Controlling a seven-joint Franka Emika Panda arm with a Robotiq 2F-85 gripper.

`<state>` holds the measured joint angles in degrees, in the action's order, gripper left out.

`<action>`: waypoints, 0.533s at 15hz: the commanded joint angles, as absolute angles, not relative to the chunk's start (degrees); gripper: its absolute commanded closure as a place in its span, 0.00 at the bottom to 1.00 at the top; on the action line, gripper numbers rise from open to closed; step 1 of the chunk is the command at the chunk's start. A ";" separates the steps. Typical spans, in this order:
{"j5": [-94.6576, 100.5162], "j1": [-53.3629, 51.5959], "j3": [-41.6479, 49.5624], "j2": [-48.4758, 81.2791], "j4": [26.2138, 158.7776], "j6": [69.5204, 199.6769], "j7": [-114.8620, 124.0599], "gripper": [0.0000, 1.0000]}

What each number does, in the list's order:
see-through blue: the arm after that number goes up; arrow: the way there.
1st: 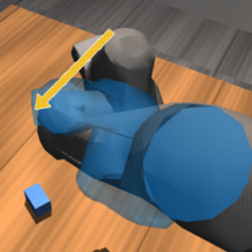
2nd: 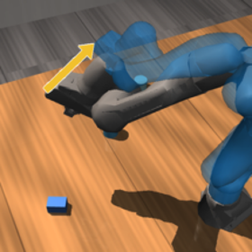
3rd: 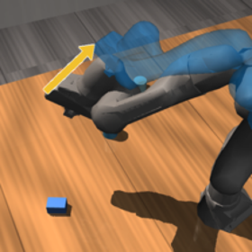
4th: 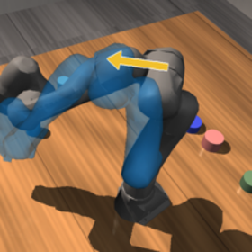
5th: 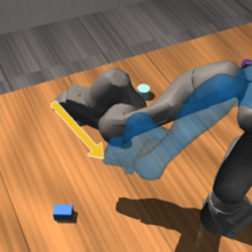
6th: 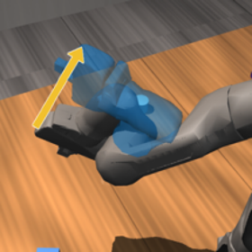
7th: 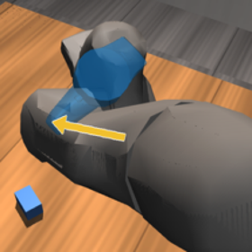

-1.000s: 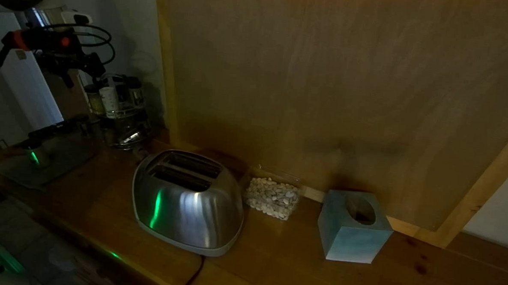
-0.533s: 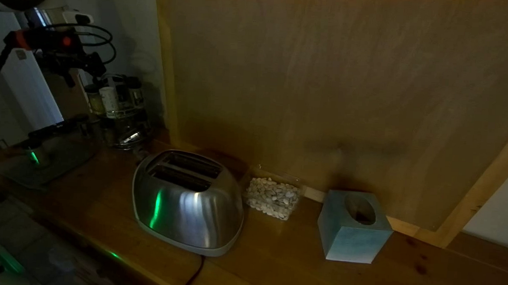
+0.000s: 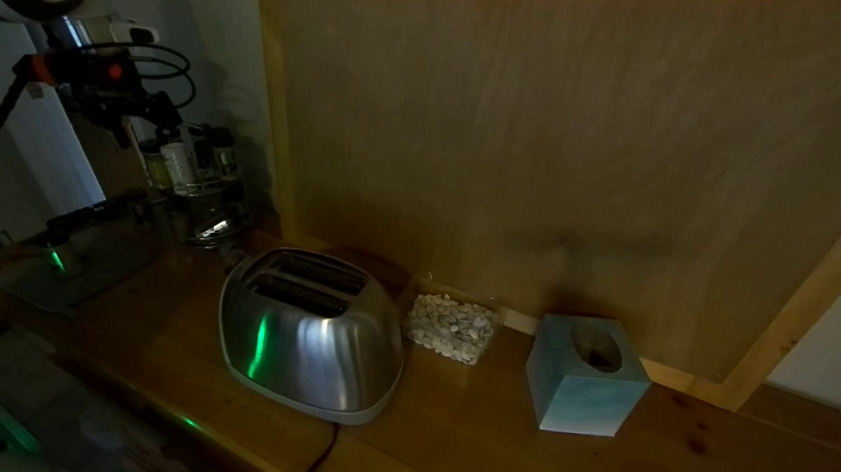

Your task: Pick up the spice bottle on the left of the the white bottle and put it on the right of the white bottle on the top shelf of the circular spice rack

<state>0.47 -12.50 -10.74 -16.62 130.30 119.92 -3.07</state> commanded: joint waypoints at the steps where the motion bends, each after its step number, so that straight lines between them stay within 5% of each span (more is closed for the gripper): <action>1: 2.40 -11.65 -11.45 -15.08 128.85 118.54 -1.11 0.00; 8: 1.92 -12.08 -11.59 -15.53 128.38 118.28 -1.16 0.00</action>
<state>1.16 -12.43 -10.88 -16.24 129.97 119.81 -2.40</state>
